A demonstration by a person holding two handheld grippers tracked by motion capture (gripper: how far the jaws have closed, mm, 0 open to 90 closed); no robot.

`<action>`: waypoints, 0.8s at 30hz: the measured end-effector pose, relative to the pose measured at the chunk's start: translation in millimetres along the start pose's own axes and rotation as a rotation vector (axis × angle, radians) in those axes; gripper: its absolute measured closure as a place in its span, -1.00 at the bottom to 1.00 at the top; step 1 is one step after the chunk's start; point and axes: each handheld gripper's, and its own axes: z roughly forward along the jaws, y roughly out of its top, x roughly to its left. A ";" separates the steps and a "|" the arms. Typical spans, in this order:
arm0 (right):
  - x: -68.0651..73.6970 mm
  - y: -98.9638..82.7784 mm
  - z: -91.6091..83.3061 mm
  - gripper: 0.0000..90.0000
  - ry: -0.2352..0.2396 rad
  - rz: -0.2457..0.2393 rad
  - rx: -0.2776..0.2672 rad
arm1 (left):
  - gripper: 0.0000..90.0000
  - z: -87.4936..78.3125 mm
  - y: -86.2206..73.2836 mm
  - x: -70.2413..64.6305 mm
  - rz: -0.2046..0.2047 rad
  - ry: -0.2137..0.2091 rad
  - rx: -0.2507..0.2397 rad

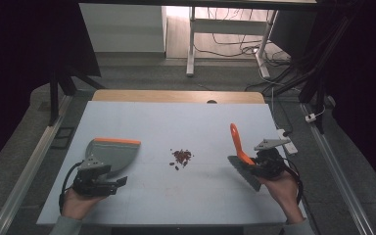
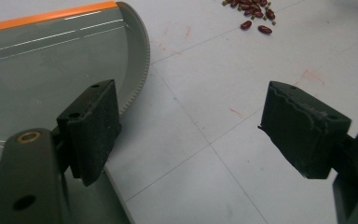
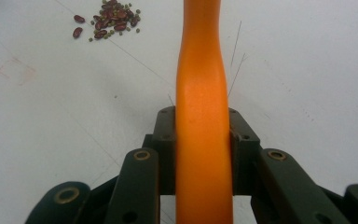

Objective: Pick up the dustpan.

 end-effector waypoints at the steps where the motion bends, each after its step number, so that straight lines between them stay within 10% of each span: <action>1: 0.3 0.3 -0.2 0.57 0.001 -0.001 0.001 | -0.55 0.1 0.2 -0.1 -0.001 0.000 0.001; 24: 8.1 5.7 -2.3 0.57 -0.016 -0.042 -0.021 | -0.56 -4.0 13.3 -8.1 0.009 0.017 0.007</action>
